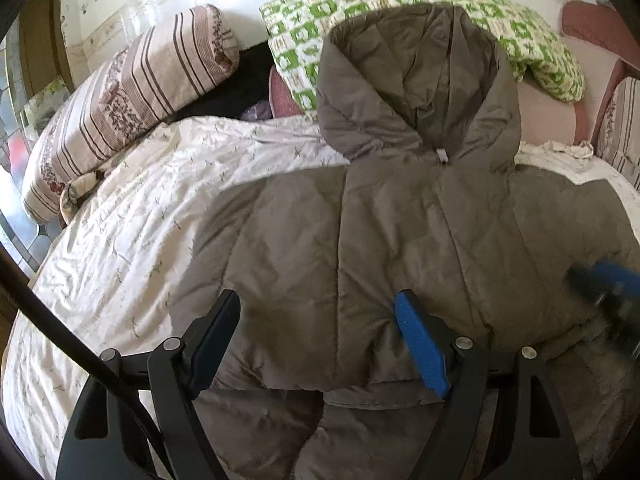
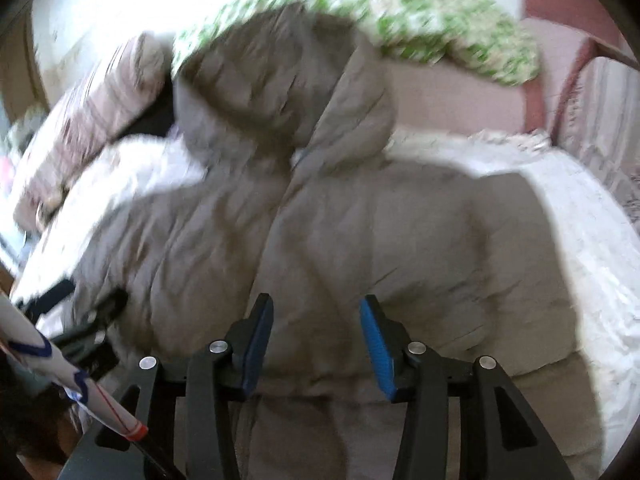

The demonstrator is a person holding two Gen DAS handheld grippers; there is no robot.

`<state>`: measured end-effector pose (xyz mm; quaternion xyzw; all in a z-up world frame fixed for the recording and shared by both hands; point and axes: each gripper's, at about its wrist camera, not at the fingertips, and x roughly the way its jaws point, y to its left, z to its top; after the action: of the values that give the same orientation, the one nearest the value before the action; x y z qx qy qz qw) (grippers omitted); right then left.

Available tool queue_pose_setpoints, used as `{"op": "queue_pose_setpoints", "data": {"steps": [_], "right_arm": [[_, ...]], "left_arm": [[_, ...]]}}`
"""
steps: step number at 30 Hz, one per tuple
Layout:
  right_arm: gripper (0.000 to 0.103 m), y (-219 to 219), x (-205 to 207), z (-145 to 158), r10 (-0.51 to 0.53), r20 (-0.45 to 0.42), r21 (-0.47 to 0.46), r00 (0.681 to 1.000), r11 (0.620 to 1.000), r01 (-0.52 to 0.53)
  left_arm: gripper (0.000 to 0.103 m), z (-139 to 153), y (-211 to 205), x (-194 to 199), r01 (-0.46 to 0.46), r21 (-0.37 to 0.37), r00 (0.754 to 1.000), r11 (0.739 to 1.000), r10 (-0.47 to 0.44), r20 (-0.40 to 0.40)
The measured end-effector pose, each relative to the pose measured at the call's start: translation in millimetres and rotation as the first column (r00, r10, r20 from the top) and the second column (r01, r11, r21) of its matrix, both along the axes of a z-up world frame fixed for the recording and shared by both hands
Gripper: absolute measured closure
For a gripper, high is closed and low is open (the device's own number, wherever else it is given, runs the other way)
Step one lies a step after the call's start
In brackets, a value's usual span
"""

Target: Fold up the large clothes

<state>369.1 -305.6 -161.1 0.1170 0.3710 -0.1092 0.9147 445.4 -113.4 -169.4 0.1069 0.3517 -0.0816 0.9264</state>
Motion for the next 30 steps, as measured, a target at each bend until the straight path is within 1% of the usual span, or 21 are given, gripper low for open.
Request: {"op": "queue_pose_setpoints", "data": {"steps": [2, 3, 4, 5, 7, 8, 10, 15, 18, 20, 22, 26, 30], "right_arm": [[0.054, -18, -3, 3, -0.072, 0.009, -0.018, 0.997, 0.997, 0.072], [0.054, -26, -3, 1, -0.101, 0.0, -0.018, 0.995, 0.995, 0.101], [0.054, -35, -2, -3, -0.127, -0.018, -0.004, 0.992, 0.992, 0.127], [0.054, -47, -1, -11, -0.148, -0.045, 0.041, 0.988, 0.988, 0.15], [0.054, -58, 1, -20, -0.17, -0.08, 0.081, 0.982, 0.981, 0.176], [0.054, -62, 3, -26, -0.172, -0.103, 0.091, 0.98, 0.979, 0.182], [0.054, -65, 6, -32, -0.168, -0.12, 0.12, 0.978, 0.976, 0.182], [0.053, -67, 6, -31, -0.168, -0.125, 0.13, 0.978, 0.974, 0.184], [0.053, -67, -1, -23, -0.184, -0.09, 0.129, 0.979, 0.972, 0.194], [0.053, -63, -3, -14, -0.188, -0.05, 0.103, 0.981, 0.976, 0.193], [0.053, -61, -4, -11, -0.191, -0.034, 0.09, 0.981, 0.977, 0.193], [0.053, -59, 0, -16, -0.179, -0.055, 0.095, 0.982, 0.979, 0.183], [0.052, -58, 5, -24, -0.161, -0.097, 0.082, 0.982, 0.982, 0.169]], "left_arm": [[0.024, 5, 5, 0, -0.018, -0.014, 1.0, 1.0, 0.018, 0.023], [0.024, 6, 7, 1, -0.022, -0.024, 0.999, 0.999, 0.023, 0.024], [0.024, 7, 10, 3, -0.03, -0.039, 0.999, 0.999, 0.031, 0.023], [0.024, 6, 12, 5, -0.037, -0.043, 0.999, 0.998, 0.038, 0.016], [0.024, 1, 12, 10, -0.045, -0.039, 0.999, 0.998, 0.044, -0.012], [0.024, -3, 12, 12, -0.048, -0.034, 0.999, 0.998, 0.047, -0.028], [0.024, -9, 10, 15, -0.049, -0.021, 0.997, 0.999, 0.048, -0.054], [0.024, -7, 8, 10, -0.044, -0.018, 0.999, 0.999, 0.043, -0.034], [0.024, 1, 11, 8, -0.044, -0.041, 0.999, 0.998, 0.043, -0.012], [0.024, 5, 14, 7, -0.051, -0.055, 0.999, 0.997, 0.051, 0.006], [0.024, 7, 16, 7, -0.055, -0.061, 0.998, 0.997, 0.056, 0.01], [0.024, 2, 15, 9, -0.057, -0.049, 0.998, 0.997, 0.057, -0.005], [0.024, -3, 11, 10, -0.048, -0.025, 0.999, 0.999, 0.047, -0.017]]}}
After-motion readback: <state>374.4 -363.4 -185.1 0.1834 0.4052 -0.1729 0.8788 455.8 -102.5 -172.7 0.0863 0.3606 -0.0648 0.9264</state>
